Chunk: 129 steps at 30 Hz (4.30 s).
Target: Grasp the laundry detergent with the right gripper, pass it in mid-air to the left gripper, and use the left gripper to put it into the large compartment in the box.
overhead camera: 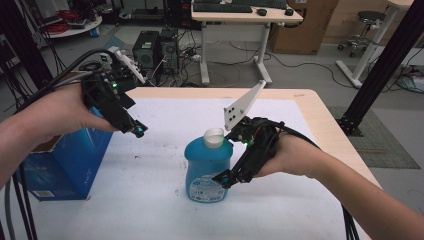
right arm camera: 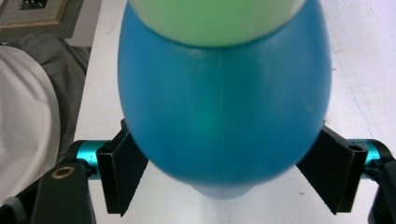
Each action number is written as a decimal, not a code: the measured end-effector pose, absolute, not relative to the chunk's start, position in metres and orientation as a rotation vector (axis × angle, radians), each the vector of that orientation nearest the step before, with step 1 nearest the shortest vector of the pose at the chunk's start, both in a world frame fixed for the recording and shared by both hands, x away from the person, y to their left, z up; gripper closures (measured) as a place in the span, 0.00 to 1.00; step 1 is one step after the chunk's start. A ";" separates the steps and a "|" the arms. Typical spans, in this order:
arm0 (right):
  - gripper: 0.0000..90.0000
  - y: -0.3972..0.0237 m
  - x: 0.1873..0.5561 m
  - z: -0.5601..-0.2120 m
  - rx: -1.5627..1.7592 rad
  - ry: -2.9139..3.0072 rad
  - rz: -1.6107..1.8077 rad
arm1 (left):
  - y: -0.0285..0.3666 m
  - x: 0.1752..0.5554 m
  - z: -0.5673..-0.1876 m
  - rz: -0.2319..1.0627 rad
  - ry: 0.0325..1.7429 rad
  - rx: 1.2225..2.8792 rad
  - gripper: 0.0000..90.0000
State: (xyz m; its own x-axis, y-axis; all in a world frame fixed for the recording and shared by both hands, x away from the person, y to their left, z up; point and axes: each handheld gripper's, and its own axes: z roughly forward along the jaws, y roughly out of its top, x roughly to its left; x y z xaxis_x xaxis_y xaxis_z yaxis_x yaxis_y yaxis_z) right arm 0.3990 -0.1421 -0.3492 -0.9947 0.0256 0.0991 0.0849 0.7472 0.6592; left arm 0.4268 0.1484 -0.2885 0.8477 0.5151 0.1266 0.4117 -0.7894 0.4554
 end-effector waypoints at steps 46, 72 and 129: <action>0.41 -0.135 0.400 -0.354 -0.027 -2.849 -1.124 | 0.147 0.426 -0.289 0.335 0.672 2.607 0.20; 0.46 -0.135 0.400 -0.356 -0.014 -2.852 -1.138 | 0.146 0.426 -0.289 0.334 0.668 2.607 0.20; 0.52 -0.101 0.415 -0.274 0.047 -2.896 -1.123 | 0.053 0.404 -0.213 0.102 0.099 2.698 0.20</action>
